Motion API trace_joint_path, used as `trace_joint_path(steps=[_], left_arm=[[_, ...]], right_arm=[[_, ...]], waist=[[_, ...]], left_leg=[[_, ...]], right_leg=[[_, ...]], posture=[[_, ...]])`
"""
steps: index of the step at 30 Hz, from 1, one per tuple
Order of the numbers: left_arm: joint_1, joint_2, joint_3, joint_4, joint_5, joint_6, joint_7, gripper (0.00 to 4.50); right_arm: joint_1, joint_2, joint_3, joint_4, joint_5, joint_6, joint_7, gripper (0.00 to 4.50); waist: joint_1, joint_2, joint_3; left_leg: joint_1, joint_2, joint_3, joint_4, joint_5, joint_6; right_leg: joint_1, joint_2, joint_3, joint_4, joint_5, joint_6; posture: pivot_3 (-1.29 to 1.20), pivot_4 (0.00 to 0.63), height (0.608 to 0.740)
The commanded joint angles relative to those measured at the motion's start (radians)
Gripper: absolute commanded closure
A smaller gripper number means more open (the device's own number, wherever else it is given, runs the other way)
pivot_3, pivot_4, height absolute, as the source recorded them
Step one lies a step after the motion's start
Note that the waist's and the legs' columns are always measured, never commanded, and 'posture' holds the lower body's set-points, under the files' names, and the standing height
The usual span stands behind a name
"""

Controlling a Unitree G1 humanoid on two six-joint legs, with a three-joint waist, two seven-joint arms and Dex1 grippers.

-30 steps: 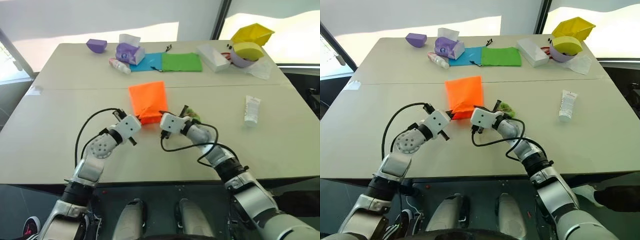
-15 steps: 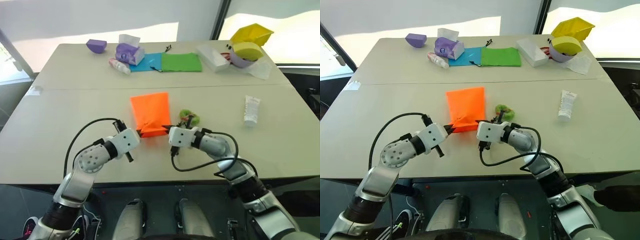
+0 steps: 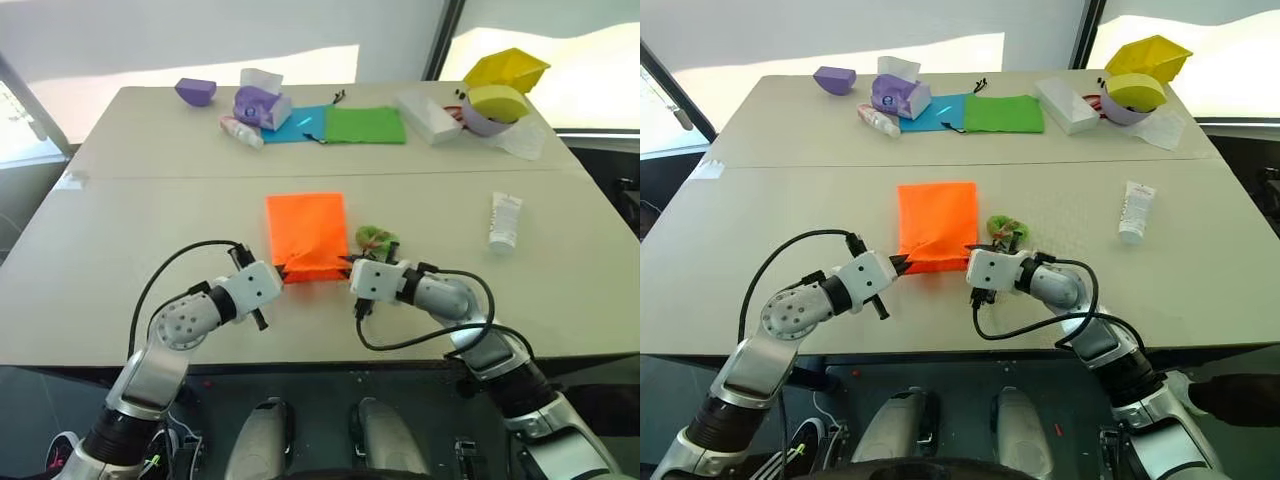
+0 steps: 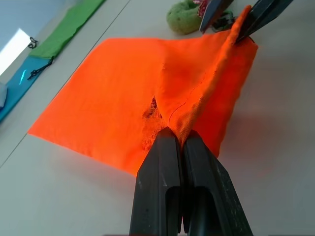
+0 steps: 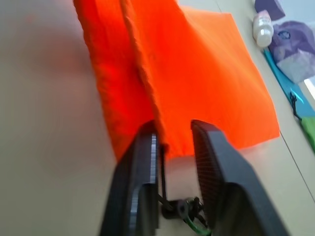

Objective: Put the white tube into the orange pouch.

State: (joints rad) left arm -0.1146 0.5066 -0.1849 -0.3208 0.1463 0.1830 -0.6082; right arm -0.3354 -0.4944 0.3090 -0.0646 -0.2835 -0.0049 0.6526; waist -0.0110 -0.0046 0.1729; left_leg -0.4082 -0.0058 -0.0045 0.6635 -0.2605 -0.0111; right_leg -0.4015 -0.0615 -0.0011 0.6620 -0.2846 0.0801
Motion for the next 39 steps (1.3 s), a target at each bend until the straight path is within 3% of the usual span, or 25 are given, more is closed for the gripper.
trace_joint_path(steps=[1,4,7,9,16,23,39], left_arm=[[-0.013,-0.006,0.004,0.0,0.004,-0.023,0.019,4.5],[-0.015,-0.006,0.003,0.008,0.005,-0.029,0.02,4.5],[-0.015,-0.007,0.003,0.016,0.003,-0.038,0.021,4.5],[-0.015,-0.011,0.0,0.026,0.003,-0.05,0.024,4.5],[-0.018,-0.026,-0.006,0.047,0.008,-0.072,0.037,4.5],[-0.028,-0.043,-0.014,0.065,0.011,-0.08,0.039,4.5],[-0.007,-0.046,-0.013,0.043,0.015,-0.073,0.054,4.5]], right_arm=[[-0.006,-0.018,-0.048,-0.07,0.09,0.007,0.055,1.58],[0.006,-0.029,-0.108,-0.18,0.257,0.075,0.148,0.04],[0.003,-0.054,-0.196,-0.282,0.429,0.229,0.205,0.04],[0.02,-0.048,-0.278,-0.296,0.507,0.36,0.165,0.04],[0.041,0.055,-0.52,-0.217,0.42,0.61,-0.269,0.04],[-0.021,0.016,-0.591,-0.148,0.315,0.767,-0.486,0.04],[-0.233,0.001,-0.71,0.126,0.402,1.046,-0.557,0.04]], waist=[[0.0,0.0,0.0],[0.0,0.0,0.0],[0.0,-0.001,0.001],[0.0,-0.001,0.001],[0.002,0.0,0.001],[-0.001,0.0,0.001],[-0.001,0.0,0.001]], left_leg=[[0.0,0.0,0.0,0.0,0.0,0.0],[0.0,0.0,0.0,0.0,0.0,0.0],[0.0,0.0,0.0,0.0,0.0,0.0],[0.0,0.0,0.0,0.0,0.0,0.0],[-0.002,0.001,0.0,-0.001,0.0,0.0],[-0.004,0.0,0.0,-0.007,0.0,0.0],[-0.003,0.0,0.003,-0.008,0.001,0.002]], right_leg=[[0.0,0.0,0.0,0.0,0.0,0.001],[0.0,0.0,0.0,0.0,0.001,0.001],[0.0,0.0,0.0,0.0,0.001,0.001],[0.001,0.0,0.0,-0.001,0.001,0.001],[0.001,-0.002,0.0,-0.005,-0.001,-0.004],[-0.005,-0.002,0.0,-0.006,0.002,0.0],[-0.003,0.0,0.0,-0.007,0.002,0.001]], posture=[[0.0,0.15,0.74],[0.0,0.15,0.74],[0.0,0.15,0.74],[0.0,0.15,0.74],[0.0,0.15,0.74],[0.0,0.15,0.74],[0.0,0.15,0.74]])
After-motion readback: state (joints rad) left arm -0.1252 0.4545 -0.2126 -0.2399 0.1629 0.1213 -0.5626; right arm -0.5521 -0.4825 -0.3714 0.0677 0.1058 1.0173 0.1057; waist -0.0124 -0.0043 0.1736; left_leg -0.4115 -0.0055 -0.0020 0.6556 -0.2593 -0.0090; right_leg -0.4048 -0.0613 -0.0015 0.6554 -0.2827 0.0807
